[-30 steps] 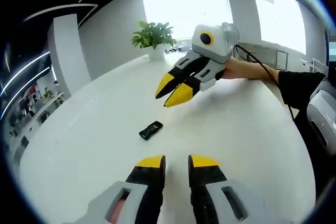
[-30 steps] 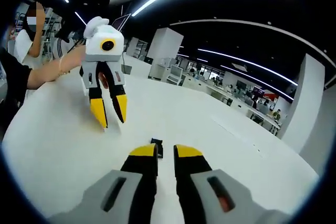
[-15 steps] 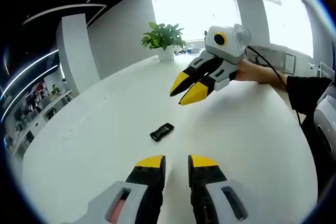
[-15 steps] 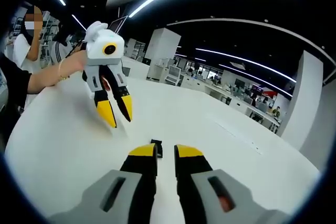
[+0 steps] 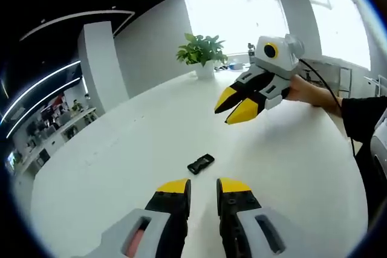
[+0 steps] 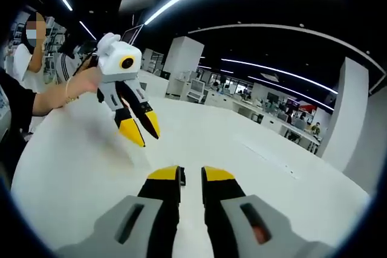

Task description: Snap the two parts of the plastic buckle together until the buckle closes and remains connected.

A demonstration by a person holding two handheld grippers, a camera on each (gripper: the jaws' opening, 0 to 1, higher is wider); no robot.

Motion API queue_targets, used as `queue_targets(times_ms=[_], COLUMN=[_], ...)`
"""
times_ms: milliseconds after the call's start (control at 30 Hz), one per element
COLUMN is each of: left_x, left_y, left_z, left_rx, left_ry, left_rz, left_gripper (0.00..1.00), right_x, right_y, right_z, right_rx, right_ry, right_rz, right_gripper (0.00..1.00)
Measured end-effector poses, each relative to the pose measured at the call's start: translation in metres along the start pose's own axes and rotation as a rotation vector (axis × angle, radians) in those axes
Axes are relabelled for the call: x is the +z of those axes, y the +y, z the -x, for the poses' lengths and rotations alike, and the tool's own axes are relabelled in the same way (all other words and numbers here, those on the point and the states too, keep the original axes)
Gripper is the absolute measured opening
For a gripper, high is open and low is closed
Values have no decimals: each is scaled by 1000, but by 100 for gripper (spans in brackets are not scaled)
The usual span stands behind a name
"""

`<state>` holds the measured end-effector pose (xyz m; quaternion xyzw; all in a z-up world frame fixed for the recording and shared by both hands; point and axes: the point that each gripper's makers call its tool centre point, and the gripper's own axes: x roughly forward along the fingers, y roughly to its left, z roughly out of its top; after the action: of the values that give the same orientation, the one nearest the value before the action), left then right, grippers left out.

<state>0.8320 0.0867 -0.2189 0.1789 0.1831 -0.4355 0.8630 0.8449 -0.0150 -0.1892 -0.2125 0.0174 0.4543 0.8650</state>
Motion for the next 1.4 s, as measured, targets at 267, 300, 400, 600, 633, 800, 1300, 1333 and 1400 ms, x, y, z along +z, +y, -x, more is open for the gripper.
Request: queue_targets(times_ms=[267, 300, 400, 600, 633, 800, 1300, 1333, 1400], left_x=[-4, -5, -8, -12, -15, -26, -22, -22, -23], left_y=[13, 15, 21, 22, 22, 24, 17, 16, 15], left_z=[4, 5, 8, 9, 9, 8, 17, 17, 17], left_rx=[89, 103, 140, 152, 157, 173, 188, 188, 190], left_ry=[27, 31, 48, 71, 79, 124, 148, 152, 157], left_rz=[18, 25, 20, 46, 74, 112, 59, 51, 41], left_gripper=[16, 16, 16, 16, 16, 16, 18, 19, 19], right_x=[-10, -11, -11, -16, -17, -17, -21, -20, -22], right_y=[-6, -6, -6, -6, -6, -8, 7, 8, 5], right_z=[2, 2, 4, 7, 7, 9, 11, 12, 14], right_rx=[-34, -36, -38, -50, -52, -60, 27, 29, -2], right_ry=[56, 62, 73, 117, 121, 133, 131, 130, 150], right_rz=[-9, -6, -2, -4, -3, -4, -205, -205, -177], right_gripper=[14, 15, 15, 18, 18, 18, 18, 18, 17])
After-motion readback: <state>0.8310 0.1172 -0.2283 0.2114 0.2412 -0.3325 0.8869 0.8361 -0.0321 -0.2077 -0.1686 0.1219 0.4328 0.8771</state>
